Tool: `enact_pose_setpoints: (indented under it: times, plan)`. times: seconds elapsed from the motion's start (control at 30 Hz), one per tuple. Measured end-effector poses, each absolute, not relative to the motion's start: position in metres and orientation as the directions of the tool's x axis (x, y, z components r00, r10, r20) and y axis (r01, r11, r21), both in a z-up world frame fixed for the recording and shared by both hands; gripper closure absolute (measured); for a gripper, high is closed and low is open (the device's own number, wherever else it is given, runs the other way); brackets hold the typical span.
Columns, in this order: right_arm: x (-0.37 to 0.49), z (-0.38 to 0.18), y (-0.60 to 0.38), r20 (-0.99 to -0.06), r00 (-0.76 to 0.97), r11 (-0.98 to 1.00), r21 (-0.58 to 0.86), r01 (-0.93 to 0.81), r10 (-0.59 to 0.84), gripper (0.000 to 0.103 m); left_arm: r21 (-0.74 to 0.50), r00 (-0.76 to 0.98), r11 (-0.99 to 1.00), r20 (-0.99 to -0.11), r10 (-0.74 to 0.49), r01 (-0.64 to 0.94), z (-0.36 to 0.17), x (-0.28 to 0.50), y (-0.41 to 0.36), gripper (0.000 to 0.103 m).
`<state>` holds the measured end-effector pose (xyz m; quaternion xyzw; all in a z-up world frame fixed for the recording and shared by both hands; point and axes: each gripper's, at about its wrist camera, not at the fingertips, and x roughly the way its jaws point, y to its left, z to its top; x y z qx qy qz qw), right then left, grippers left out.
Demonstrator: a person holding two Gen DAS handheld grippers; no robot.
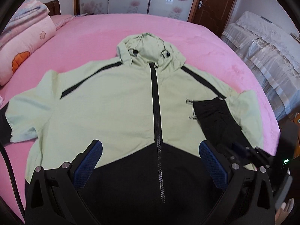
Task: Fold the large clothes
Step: 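Grasp the black cuff with the right tool and carry it across the jacket, then grasp the black cuff with the left tool while the right tool releases it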
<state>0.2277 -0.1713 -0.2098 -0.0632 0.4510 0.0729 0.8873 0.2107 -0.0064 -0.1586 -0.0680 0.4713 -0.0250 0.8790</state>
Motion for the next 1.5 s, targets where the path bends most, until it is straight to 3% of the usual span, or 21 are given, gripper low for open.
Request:
enact_pose_setpoints:
  times: [0.23,0.43,0.6,0.9,1.0,1.03,1.1,1.13,1.3,1.5]
  plan:
    - [0.190,-0.201,-0.197,-0.786,0.610,0.988,0.001,-0.154,0.096,0.051,-0.227,0.519,0.972,-0.824,-0.226,0.064,-0.177,0.216,-0.033,0.001]
    - [0.155,-0.183,-0.237,-0.756,0.646,0.994,0.087,-0.062,0.107,0.049,-0.174,0.512,0.965,-0.821,-0.252,0.197,-0.173,0.220,-0.090,0.001]
    - [0.139,-0.187,-0.270,-0.782,0.621,0.989,0.126,0.075,0.052,0.049,-0.092,0.488,0.951,-0.841,-0.233,0.296,-0.176,0.225,-0.147,0.001]
    - [0.121,-0.195,-0.322,-0.789,0.607,0.942,0.268,0.204,0.093,0.049,0.151,0.454,0.938,-0.891,-0.008,0.313,-0.215,0.244,-0.220,0.002]
    - [0.116,-0.197,-0.330,-0.792,0.605,0.938,0.270,0.218,0.087,0.049,0.188,0.434,0.940,-0.900,0.049,0.285,-0.225,0.254,-0.224,0.032]
    - [0.115,-0.198,-0.332,-0.792,0.605,0.937,0.269,0.222,0.084,0.049,0.175,0.417,0.945,-0.908,0.046,0.277,-0.227,0.257,-0.222,0.057]
    - [0.113,-0.201,-0.336,-0.792,0.605,0.936,0.267,0.230,0.077,0.049,0.130,0.396,0.958,-0.918,0.020,0.254,-0.226,0.262,-0.215,0.069]
    - [0.113,-0.202,-0.337,-0.794,0.603,0.935,0.265,0.233,0.075,0.049,0.120,0.399,0.964,-0.917,0.016,0.237,-0.225,0.264,-0.211,0.094]
    - [0.114,-0.209,-0.343,-0.800,0.596,0.934,0.266,0.239,0.076,0.049,-0.039,0.416,0.986,-0.904,-0.103,0.160,-0.195,0.275,-0.172,0.098]
    - [0.126,-0.213,-0.343,-0.802,0.594,0.943,0.246,0.226,0.067,0.049,-0.187,0.527,0.972,-0.817,-0.235,0.144,-0.131,0.283,-0.136,0.099]
